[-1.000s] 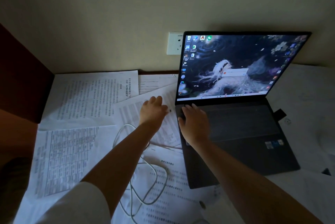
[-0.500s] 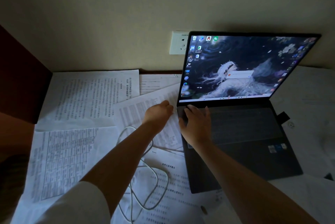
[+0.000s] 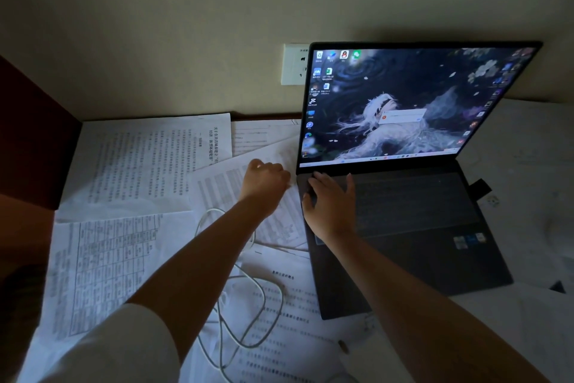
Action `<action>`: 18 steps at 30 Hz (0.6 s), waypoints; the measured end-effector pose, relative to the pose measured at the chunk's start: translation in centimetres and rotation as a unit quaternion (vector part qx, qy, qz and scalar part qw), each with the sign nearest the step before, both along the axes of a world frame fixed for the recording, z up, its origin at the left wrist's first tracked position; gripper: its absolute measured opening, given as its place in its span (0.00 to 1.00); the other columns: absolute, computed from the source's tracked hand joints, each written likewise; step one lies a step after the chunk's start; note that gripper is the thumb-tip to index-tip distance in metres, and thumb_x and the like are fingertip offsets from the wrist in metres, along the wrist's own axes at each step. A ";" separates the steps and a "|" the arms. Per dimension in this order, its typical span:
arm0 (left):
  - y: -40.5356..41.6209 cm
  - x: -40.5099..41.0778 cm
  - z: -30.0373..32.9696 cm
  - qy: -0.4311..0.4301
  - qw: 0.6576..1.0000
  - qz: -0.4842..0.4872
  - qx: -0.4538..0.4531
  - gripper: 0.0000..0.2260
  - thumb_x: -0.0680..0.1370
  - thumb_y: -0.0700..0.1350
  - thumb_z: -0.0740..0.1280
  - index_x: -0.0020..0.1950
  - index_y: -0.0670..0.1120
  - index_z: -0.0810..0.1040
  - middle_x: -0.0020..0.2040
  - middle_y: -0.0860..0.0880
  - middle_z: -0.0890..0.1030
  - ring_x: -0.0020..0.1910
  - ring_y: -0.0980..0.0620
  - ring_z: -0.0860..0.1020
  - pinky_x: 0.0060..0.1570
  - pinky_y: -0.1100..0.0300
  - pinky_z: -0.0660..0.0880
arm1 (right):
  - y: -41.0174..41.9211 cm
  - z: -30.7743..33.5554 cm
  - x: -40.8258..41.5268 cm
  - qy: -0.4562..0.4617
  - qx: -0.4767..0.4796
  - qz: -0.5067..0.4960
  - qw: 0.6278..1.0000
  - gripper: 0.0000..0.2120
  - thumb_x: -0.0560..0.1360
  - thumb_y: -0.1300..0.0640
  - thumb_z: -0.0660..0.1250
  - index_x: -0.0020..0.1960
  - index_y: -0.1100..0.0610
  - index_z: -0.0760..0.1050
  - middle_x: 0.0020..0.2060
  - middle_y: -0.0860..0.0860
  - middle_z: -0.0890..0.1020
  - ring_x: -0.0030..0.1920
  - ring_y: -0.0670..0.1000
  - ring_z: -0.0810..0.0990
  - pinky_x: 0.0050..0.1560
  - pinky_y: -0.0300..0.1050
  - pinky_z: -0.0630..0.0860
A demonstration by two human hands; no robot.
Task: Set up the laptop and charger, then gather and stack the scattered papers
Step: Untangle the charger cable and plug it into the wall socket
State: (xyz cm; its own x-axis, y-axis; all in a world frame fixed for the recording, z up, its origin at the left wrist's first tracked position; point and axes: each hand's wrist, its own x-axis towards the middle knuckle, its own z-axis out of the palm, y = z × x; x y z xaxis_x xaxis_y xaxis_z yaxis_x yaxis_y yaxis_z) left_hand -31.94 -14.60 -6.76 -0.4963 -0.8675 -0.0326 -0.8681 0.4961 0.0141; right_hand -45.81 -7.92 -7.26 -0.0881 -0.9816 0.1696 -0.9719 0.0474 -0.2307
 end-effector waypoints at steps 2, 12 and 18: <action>0.1 0.0 0.1 0.009 1.000 -0.005 -0.001 0.07 0.79 0.48 0.63 0.53 0.52 0.80 0.48 0.52 0.80 0.50 0.51 0.77 0.59 0.55 0.66 | 0.0 0.1 0.1 -0.001 0.001 -0.002 1.000 0.14 0.74 0.55 0.67 0.57 0.58 0.80 0.59 0.54 0.81 0.63 0.52 0.77 0.72 0.59 0.49; 0.6 0.2 0.1 0.138 0.987 0.036 0.076 0.11 0.81 0.43 0.60 0.61 0.44 0.78 0.54 0.46 0.76 0.53 0.47 0.75 0.57 0.53 0.69 | 0.1 0.1 -0.2 -0.016 0.016 0.007 1.000 0.15 0.75 0.55 0.65 0.59 0.58 0.79 0.62 0.53 0.79 0.66 0.50 0.74 0.72 0.58 0.44; 1.9 -0.7 0.2 0.330 0.923 0.131 0.149 0.12 0.83 0.43 0.56 0.57 0.40 0.78 0.51 0.43 0.77 0.49 0.46 0.76 0.47 0.60 0.69 | 0.1 0.0 -0.1 -0.025 0.005 -0.001 1.000 0.14 0.75 0.55 0.65 0.58 0.58 0.79 0.61 0.54 0.79 0.66 0.51 0.74 0.72 0.58 0.45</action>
